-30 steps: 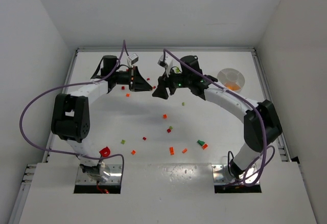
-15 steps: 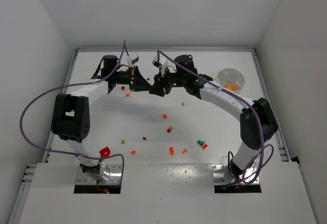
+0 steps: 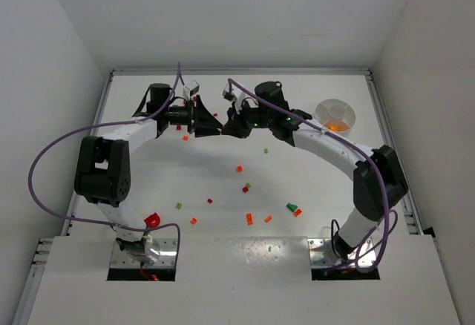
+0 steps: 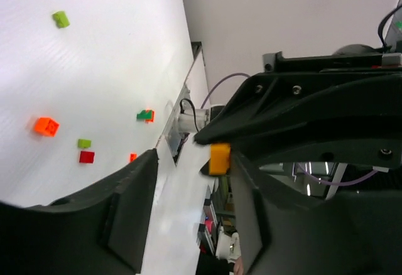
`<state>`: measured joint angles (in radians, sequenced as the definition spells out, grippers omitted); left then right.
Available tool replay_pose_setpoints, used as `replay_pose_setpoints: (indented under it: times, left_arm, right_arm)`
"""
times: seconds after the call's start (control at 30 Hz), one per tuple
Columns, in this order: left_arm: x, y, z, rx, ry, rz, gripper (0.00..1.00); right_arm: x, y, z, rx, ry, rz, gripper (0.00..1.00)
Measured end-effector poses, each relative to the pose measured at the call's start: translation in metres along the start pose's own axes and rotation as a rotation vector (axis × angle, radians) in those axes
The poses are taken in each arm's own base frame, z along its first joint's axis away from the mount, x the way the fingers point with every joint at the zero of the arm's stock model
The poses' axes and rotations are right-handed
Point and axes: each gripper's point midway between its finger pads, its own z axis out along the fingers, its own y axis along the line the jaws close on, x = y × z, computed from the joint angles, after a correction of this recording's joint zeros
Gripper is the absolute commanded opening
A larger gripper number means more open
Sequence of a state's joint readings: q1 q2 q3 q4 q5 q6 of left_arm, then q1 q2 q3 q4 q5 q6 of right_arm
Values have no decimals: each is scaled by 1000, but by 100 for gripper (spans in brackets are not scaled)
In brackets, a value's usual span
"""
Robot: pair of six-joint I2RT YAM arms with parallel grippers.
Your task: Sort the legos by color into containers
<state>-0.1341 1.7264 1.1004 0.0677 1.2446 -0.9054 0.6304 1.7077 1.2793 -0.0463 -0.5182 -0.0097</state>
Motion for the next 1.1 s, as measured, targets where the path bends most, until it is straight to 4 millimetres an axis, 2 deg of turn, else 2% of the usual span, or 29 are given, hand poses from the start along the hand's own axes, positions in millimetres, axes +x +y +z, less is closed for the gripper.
replay_pose_setpoints:
  times: [0.1,0.2,0.23,0.33,0.43,0.5,0.63,0.73,0.83,0.9,0.97,1.03,1.1]
  left_arm:
    - [-1,7,-3,-20,-19,-1,66]
    - [-7,15,-11,-50,-57,-5,76]
    - [-10,19,-15,-66,-76,-5,84]
    - [-22,28,-28,-120,-126,-6,100]
    - [-46,22,-38,-169,-163,50,100]
    - [-70,6,-41,-186,-176,147,100]
    - [-100,-15,-32,-350,-194,403,100]
    - [-103,-30,-9,-528,-210,628,100]
    - [-82,-53,11,-617,-223,767,100]
    - [-75,-66,4,-640,-261,792,100]
    - [-88,-73,-19,-693,-349,790,100]
    - [-102,-71,-35,-742,-404,772,100]
    - [-113,-58,-46,-789,-431,737,100]
  right_arm:
    - [6,-2,-15,39,11,-6,0]
    - [23,-1,-38,76,43,8,0]
    - [30,0,-47,87,60,15,0]
    - [58,-3,-73,144,123,50,0]
    - [95,-11,-103,232,205,91,0]
    - [120,-21,-128,305,274,130,0]
    - [154,-45,-174,445,376,204,0]
    - [170,-65,-206,548,425,257,0]
    - [183,-86,-234,632,479,341,0]
    - [187,-106,-247,677,504,396,0]
    - [189,-124,-259,720,508,435,0]
    - [188,-135,-269,752,505,463,0]
    - [186,-145,-278,781,499,485,0]
